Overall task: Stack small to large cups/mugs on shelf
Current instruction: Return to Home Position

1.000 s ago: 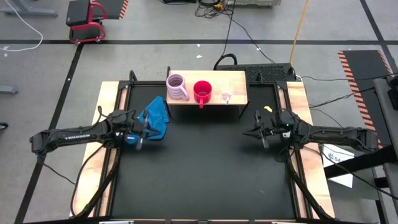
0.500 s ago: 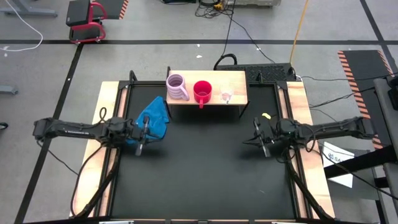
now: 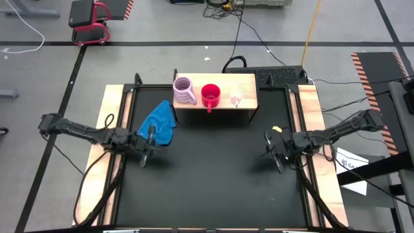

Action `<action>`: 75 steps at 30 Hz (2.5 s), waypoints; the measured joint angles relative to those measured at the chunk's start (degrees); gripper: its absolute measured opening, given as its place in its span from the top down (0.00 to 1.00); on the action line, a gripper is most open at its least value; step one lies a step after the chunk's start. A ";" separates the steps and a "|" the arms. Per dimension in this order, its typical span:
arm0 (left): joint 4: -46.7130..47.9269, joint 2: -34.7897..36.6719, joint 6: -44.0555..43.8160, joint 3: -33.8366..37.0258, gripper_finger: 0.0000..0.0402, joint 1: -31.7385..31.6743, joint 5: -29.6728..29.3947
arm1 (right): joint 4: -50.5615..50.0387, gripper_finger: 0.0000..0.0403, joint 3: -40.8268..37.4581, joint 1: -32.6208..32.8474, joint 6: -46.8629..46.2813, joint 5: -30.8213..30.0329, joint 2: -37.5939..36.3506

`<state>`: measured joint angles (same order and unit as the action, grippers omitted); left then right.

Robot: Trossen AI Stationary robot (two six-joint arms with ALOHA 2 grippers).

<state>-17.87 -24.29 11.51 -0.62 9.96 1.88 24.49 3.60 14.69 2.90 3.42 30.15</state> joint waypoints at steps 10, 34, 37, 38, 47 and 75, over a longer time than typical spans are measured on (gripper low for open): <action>4.81 0.00 4.64 -0.02 0.92 2.82 -3.63 | 2.21 1.00 -2.45 5.32 3.57 -3.90 0.00; 2.06 -0.02 6.48 0.00 0.92 2.71 -9.52 | 5.47 1.00 -2.71 7.44 8.87 -20.73 0.11; 1.11 -0.02 7.79 0.00 0.92 1.28 -10.58 | 5.68 1.00 -2.73 2.99 8.94 -13.27 0.13; 0.92 0.00 7.82 0.00 0.92 0.43 -11.13 | 5.97 1.00 -2.73 1.48 9.02 -10.87 0.13; 2.29 -0.07 3.81 0.00 0.92 -9.80 -5.10 | 10.05 1.00 -2.73 -10.99 5.51 4.63 0.12; 11.30 -0.07 2.78 0.00 0.99 -24.88 15.12 | -3.30 1.00 -2.75 -17.87 -4.63 8.52 1.97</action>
<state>-6.57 -24.36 14.29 -0.62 -14.92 17.00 21.19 0.84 -3.18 -1.73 11.94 32.12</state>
